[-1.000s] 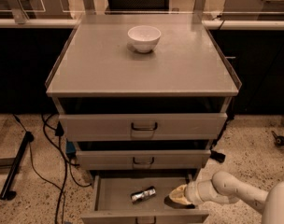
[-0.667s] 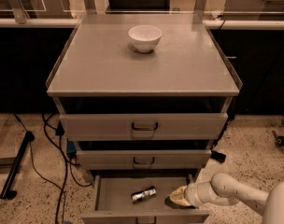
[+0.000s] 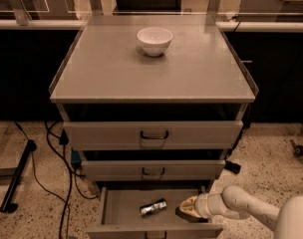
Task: Pick redbull can from bottom drawer and place on counter
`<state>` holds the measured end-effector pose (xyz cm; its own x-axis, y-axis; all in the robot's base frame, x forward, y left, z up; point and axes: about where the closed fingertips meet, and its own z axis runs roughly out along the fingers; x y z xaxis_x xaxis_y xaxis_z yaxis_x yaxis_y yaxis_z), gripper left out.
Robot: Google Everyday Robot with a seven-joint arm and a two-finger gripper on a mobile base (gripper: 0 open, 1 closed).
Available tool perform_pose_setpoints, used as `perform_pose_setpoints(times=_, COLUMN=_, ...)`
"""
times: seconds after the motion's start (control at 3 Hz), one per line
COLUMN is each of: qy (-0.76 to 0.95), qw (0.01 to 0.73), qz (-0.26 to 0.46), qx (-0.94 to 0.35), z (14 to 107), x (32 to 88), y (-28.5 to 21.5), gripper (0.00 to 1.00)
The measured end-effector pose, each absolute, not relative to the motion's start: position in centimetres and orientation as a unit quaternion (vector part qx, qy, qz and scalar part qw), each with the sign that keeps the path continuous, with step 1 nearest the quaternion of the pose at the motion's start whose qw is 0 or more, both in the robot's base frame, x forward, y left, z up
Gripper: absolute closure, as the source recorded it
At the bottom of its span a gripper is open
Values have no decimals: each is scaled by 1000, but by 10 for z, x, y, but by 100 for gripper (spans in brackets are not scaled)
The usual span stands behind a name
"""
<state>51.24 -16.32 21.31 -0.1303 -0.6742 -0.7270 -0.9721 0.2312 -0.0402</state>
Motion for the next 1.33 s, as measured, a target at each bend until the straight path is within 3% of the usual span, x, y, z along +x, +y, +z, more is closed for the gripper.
perform_pose_setpoints(times=0.33, qy=707, qw=332, qz=233, qx=-579, z=199, x=527, y=-160, gripper=100)
perform_pose_setpoints(times=0.67, qy=702, qw=333, qz=243, qx=-581, z=183, x=537, y=-153, gripper=82)
perform_pose_setpoints(times=1.0, qy=696, qw=328, qz=255, qx=-586, z=169, x=546, y=-144, gripper=57)
perform_pose_setpoints(times=1.33, qy=689, qw=324, qz=265, qx=-592, z=158, x=552, y=-134, gripper=26)
